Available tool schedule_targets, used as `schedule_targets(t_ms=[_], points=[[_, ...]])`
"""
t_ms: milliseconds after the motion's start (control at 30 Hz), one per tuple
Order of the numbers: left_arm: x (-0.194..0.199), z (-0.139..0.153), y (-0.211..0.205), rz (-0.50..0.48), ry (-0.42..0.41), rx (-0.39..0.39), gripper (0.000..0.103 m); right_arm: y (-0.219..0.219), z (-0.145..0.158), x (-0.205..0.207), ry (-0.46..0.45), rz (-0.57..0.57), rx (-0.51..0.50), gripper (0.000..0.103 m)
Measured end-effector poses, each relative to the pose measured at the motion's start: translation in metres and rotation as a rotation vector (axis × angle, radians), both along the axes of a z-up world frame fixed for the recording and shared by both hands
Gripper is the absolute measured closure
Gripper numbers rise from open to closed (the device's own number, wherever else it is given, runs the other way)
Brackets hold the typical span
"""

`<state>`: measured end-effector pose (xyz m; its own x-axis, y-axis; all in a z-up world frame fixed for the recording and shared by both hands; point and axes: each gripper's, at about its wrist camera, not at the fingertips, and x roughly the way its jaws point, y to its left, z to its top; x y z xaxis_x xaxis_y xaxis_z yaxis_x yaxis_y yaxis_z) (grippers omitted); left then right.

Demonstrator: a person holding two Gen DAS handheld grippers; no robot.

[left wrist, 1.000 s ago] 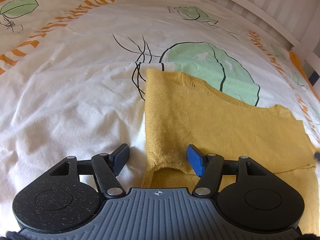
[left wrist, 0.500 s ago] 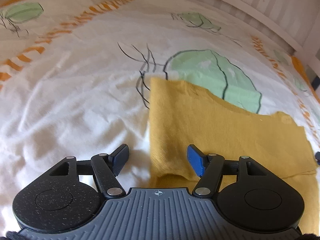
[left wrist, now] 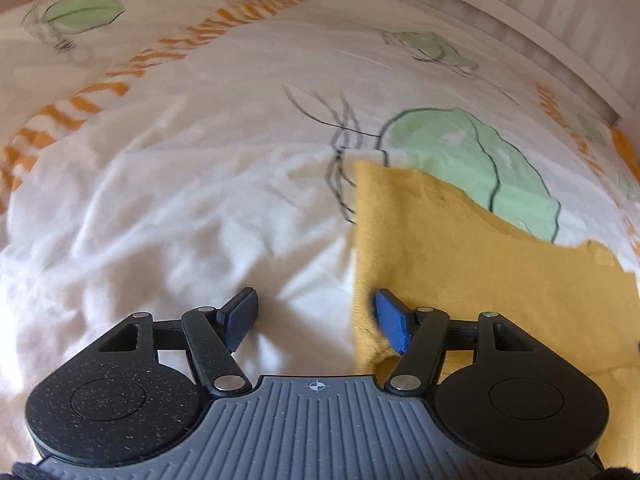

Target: Fold small clothes

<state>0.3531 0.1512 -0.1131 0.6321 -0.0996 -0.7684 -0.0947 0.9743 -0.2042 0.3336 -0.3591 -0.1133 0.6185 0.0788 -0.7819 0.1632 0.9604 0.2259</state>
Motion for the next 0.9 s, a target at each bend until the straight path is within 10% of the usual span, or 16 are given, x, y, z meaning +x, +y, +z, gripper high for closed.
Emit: schedule_targets(t_ms=[333, 900], points=[[-0.013, 0.023, 0.019, 0.087, -0.07, 0.01, 0.039, -0.01, 0.017, -0.015, -0.03, -0.03, 0.092, 0.025], [-0.075, 0.065, 0.004, -0.094, -0.176, -0.014, 0.031, 0.022, 0.063, -0.065, -0.144, 0.096, 0.08, 0.014]])
